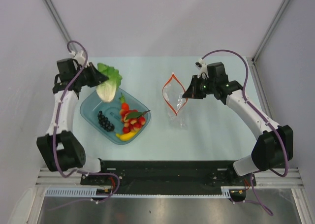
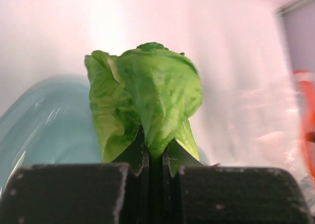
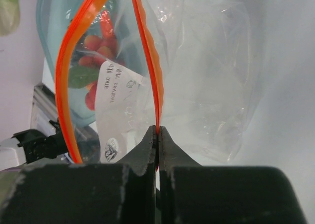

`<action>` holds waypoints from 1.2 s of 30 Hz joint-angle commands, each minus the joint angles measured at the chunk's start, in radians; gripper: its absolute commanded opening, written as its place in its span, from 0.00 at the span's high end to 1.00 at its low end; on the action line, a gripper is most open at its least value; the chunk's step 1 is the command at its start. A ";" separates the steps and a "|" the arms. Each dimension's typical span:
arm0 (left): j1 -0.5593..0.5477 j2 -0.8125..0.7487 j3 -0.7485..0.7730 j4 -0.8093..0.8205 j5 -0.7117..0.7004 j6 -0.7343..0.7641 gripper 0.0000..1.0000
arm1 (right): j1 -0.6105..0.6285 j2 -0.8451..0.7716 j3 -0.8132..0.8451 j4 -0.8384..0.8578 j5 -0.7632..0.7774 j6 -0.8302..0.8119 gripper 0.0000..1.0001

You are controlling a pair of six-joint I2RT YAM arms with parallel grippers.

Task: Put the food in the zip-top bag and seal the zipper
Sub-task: Pick up the fake vegetable from the bin, then place the fake vegetable in the zipper food storage bag.

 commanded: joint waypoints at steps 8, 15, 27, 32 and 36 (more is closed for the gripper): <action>-0.462 -0.229 -0.116 1.001 0.363 -0.141 1.00 | -0.023 -0.004 0.023 0.080 -0.426 -0.023 1.00; -0.756 -0.170 -0.137 1.143 0.196 -0.062 1.00 | -0.083 -0.016 0.004 0.127 -0.521 0.093 1.00; -1.030 -0.075 -0.329 1.281 -0.613 0.072 1.00 | -0.115 -0.024 -0.073 0.300 -0.586 0.298 1.00; -1.038 -0.078 -0.427 1.287 -0.754 0.101 1.00 | -0.141 -0.041 -0.125 0.297 -0.572 0.319 1.00; -1.038 -0.129 -0.488 1.188 -0.782 0.228 1.00 | -0.155 -0.070 -0.155 0.281 -0.531 0.310 1.00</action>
